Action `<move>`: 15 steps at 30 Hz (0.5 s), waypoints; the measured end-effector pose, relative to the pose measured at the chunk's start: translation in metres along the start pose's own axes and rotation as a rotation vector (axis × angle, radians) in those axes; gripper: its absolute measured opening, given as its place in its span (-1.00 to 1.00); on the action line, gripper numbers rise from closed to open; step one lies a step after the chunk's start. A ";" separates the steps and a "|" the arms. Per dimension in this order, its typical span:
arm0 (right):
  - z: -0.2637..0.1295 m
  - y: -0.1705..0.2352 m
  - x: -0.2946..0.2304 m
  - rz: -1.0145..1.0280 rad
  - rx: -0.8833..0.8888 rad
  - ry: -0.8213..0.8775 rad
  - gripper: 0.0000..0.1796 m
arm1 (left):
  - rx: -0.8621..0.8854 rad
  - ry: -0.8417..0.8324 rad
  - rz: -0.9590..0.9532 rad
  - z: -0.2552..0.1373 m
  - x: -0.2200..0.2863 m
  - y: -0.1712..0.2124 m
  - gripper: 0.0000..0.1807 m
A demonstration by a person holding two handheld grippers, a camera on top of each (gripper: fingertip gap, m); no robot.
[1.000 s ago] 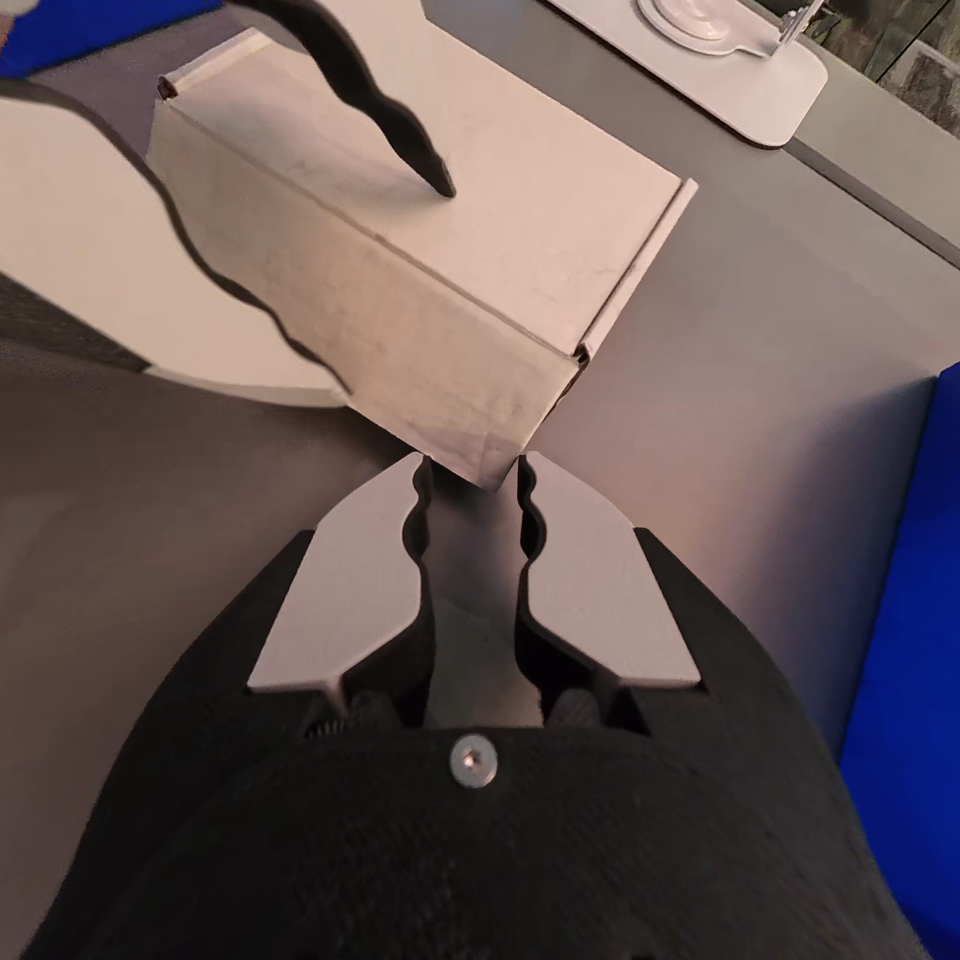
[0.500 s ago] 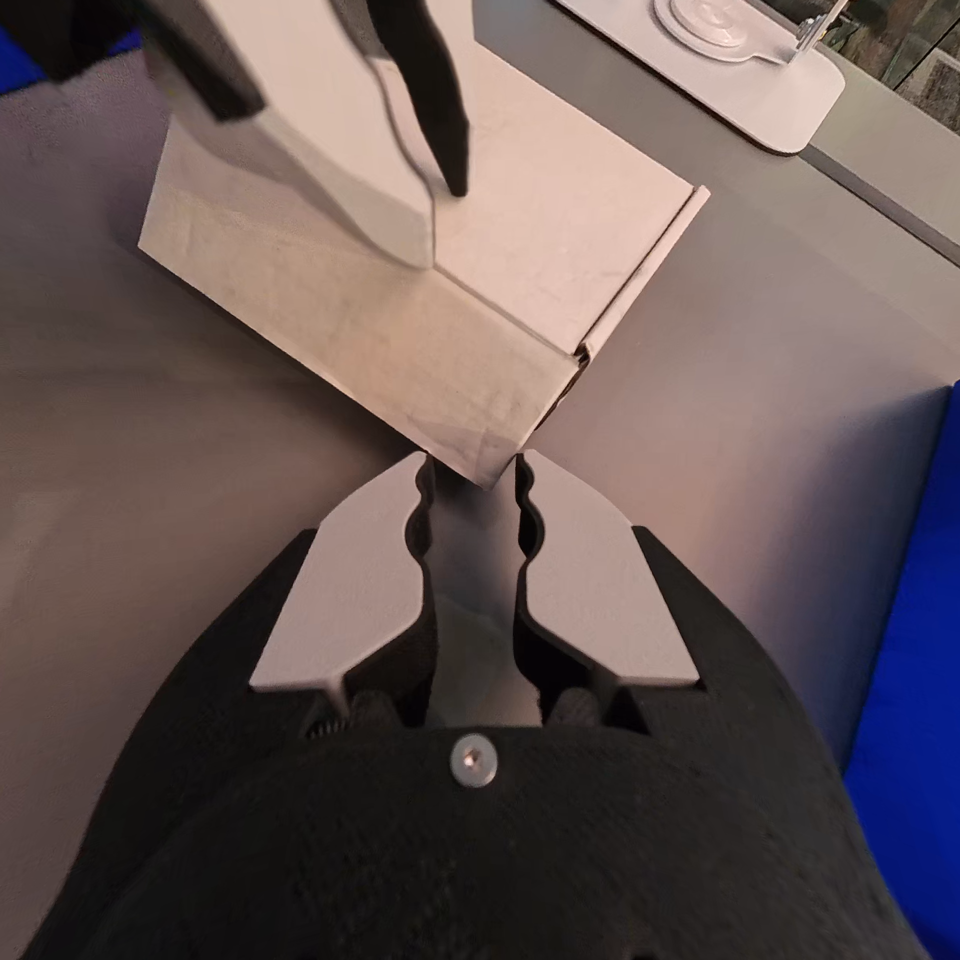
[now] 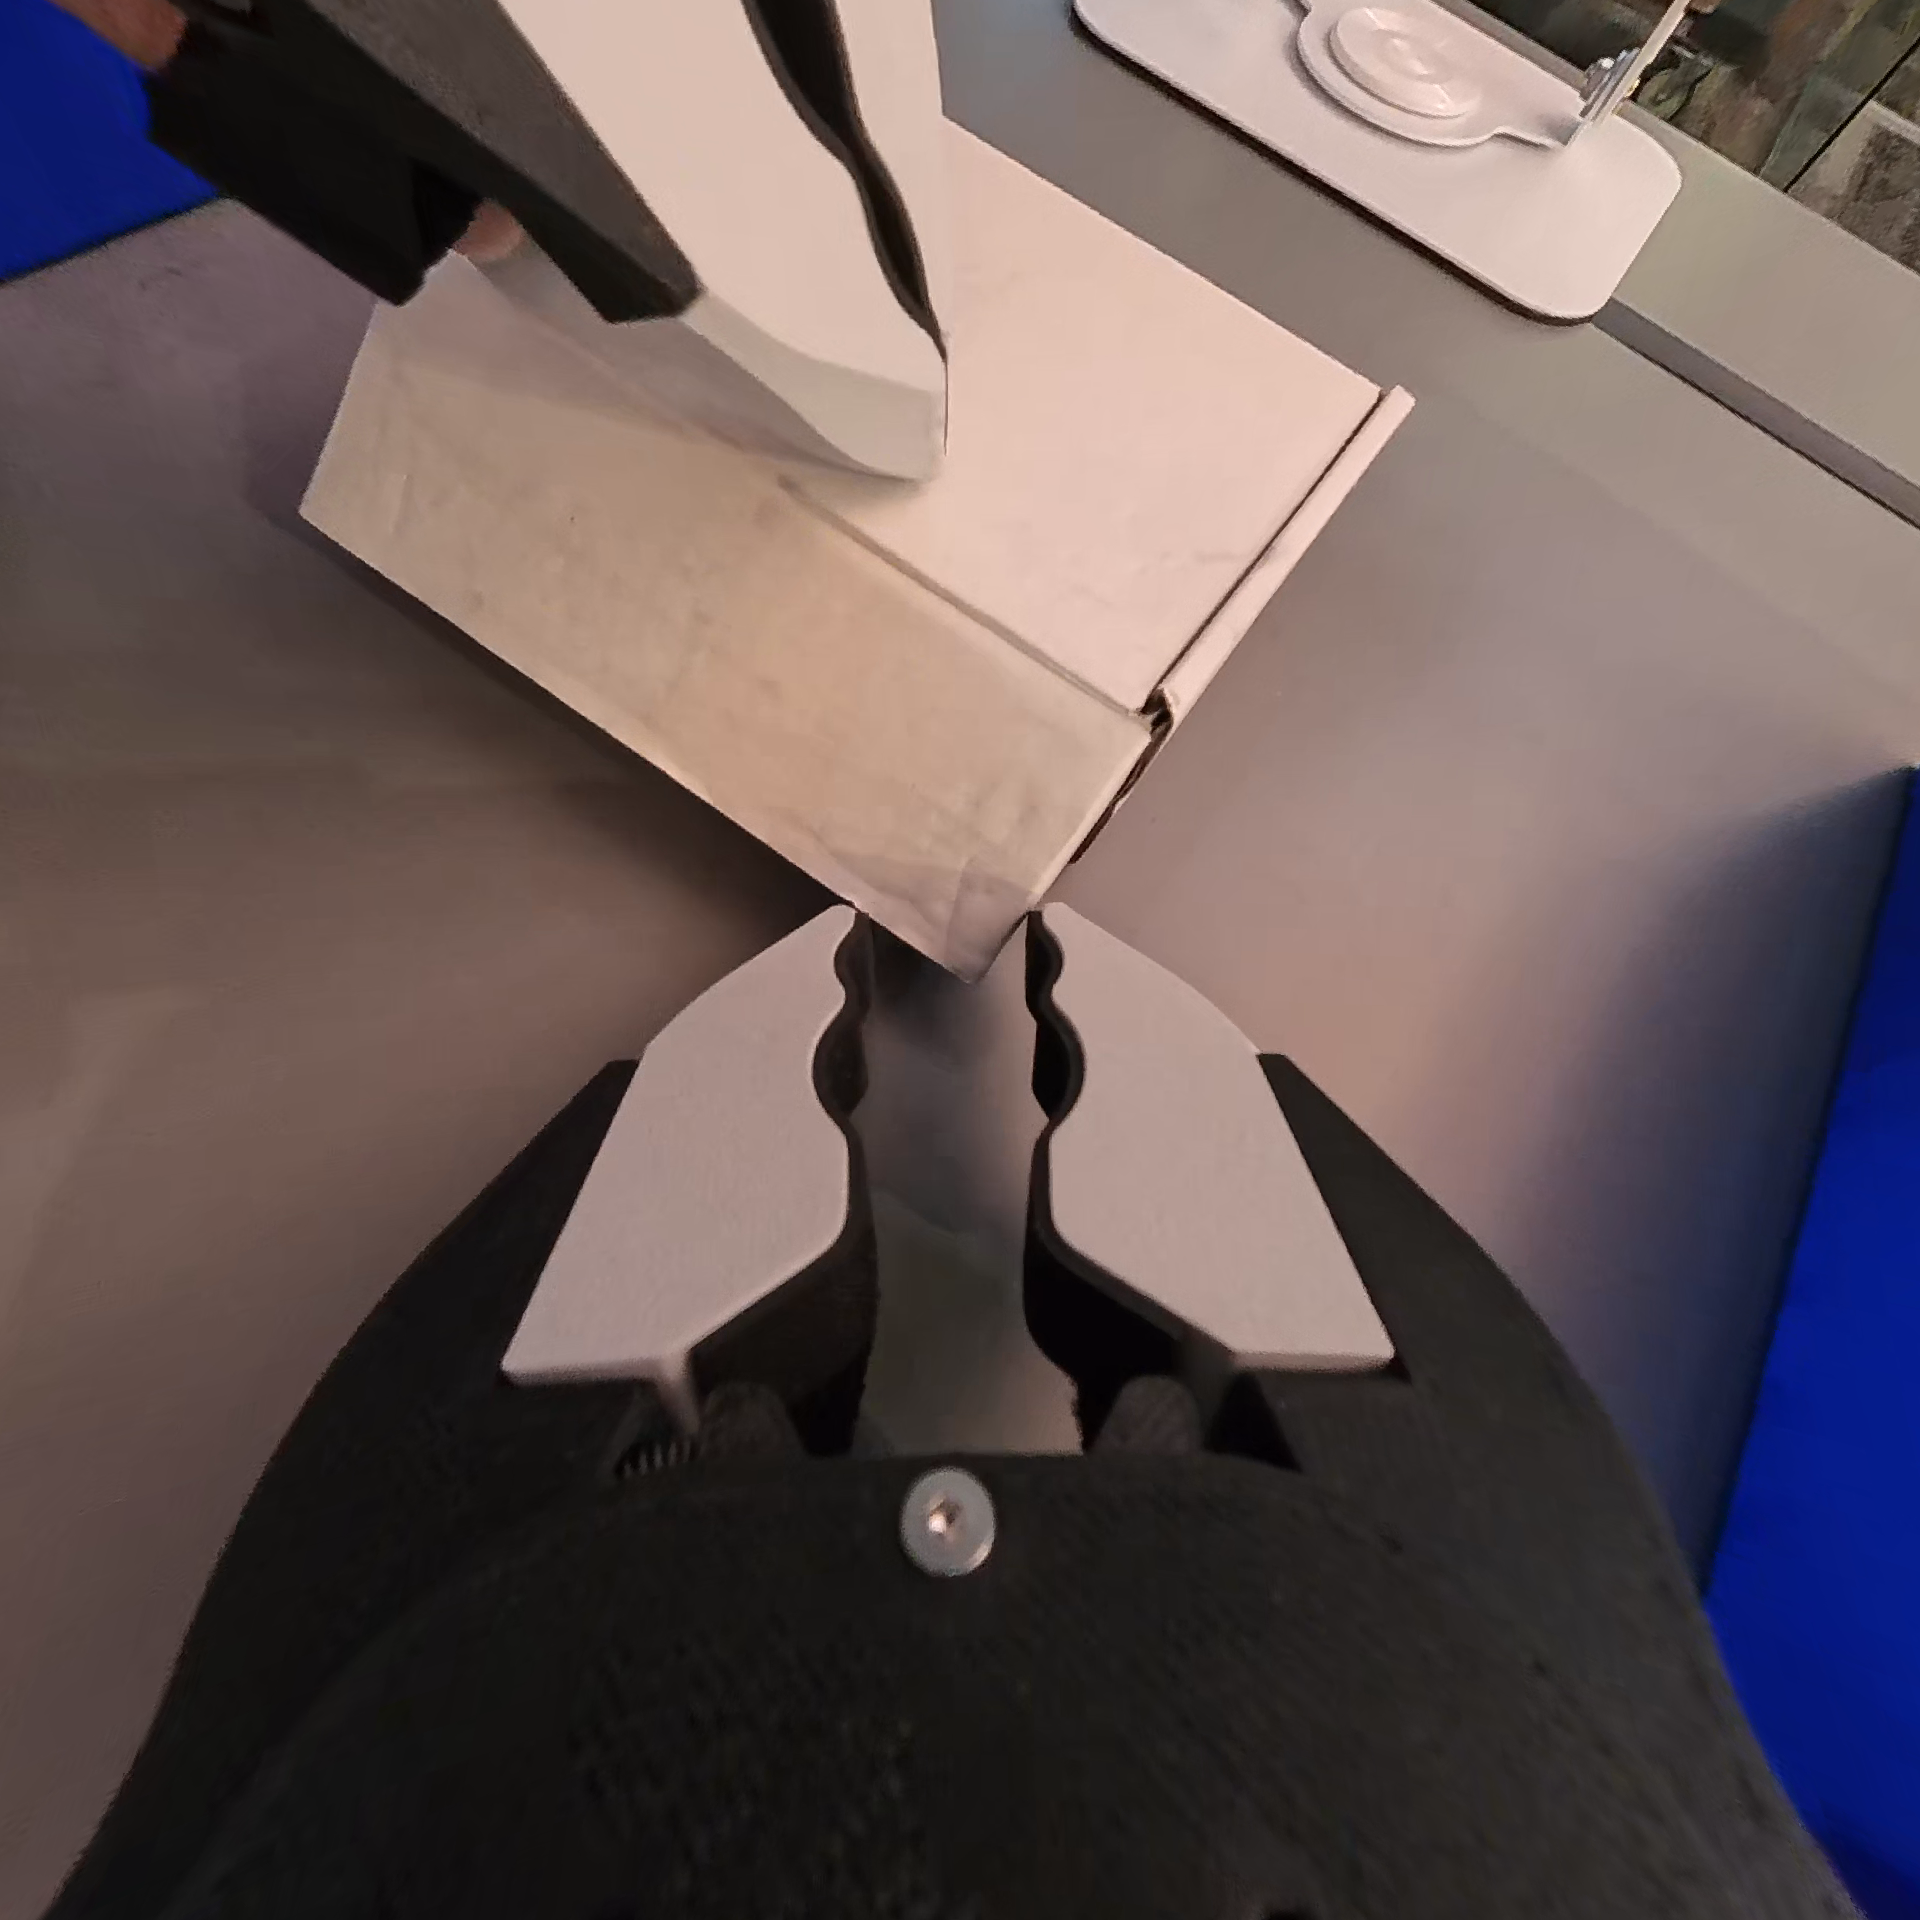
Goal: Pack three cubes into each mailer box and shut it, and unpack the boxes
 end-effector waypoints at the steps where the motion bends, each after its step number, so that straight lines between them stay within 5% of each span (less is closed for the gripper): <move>1: -0.001 -0.001 0.000 0.007 0.006 -0.001 -0.68 | -0.012 -0.001 -0.005 0.000 0.000 -0.001 -1.00; 15: -0.022 -0.019 0.001 -0.009 0.158 0.056 -0.66 | -0.037 0.016 -0.018 0.001 -0.003 -0.003 -1.00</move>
Point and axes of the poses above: each gripper's, where its closed fingertips meet, z out along the fingers, y out of its underside, x = y × z across the jaws, the point moved 8 cm from there along -z, back along the fingers, and after that the axes turned 13 degrees about x, right-handed, at the moved point
